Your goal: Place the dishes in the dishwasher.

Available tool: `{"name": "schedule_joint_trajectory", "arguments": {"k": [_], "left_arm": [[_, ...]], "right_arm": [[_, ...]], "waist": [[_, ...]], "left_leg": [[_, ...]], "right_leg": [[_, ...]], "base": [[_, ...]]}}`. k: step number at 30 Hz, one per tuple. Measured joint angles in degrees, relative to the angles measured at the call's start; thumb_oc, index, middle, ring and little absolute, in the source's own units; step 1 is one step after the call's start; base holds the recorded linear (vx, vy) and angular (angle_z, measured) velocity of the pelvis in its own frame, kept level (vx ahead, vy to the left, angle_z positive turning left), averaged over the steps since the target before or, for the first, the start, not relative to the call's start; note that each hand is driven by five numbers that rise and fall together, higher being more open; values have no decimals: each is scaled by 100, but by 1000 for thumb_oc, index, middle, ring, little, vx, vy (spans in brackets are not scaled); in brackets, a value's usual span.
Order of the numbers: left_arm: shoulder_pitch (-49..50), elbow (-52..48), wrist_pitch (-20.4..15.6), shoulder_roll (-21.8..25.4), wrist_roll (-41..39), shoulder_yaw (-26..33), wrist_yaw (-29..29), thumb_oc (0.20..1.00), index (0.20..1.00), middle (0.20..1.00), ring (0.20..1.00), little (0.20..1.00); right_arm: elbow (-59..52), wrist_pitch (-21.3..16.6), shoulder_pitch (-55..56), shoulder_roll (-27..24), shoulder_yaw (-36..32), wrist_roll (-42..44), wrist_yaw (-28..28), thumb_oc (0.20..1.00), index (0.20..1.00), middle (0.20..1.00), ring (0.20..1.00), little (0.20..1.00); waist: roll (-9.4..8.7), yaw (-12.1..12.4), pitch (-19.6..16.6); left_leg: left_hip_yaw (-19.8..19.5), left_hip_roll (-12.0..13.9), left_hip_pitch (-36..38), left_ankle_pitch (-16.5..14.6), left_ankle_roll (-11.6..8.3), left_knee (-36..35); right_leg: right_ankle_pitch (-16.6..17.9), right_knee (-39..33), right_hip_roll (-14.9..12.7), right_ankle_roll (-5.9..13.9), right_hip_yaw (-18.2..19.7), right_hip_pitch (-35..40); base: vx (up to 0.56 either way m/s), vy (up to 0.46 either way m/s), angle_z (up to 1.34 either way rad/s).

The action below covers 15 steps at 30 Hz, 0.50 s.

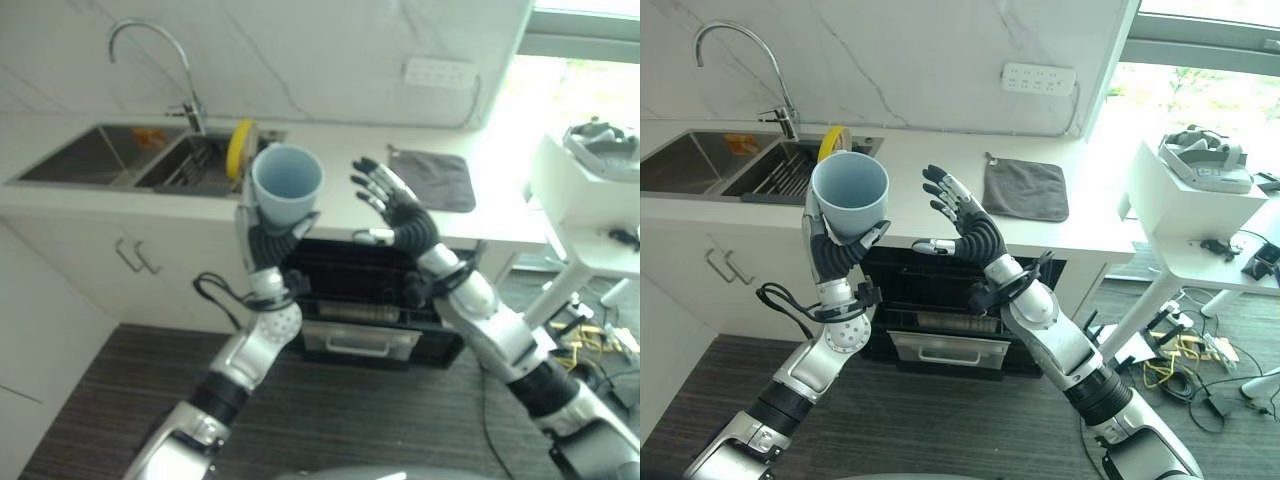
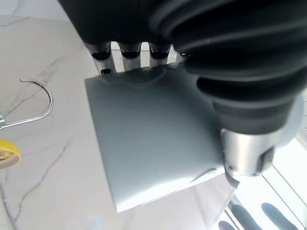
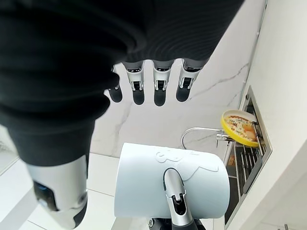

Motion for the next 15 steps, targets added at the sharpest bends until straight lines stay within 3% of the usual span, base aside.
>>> {"name": "schedule_joint_trajectory", "arguments": {"k": [15], "left_arm": [[-54, -267, 133, -22, -60, -268, -295, 200, 200, 200, 200, 200]], "right_arm": [[442, 416, -510, 317, 222, -38, -156, 1000, 1000, 1000, 1000, 1000]], "waist": [[0, 88, 0]], "left_leg": [[-76, -5, 6, 8, -5, 0]], "right_leg": [[-8, 0, -5, -5, -69, 45]], "base": [[14, 2, 2]]}}
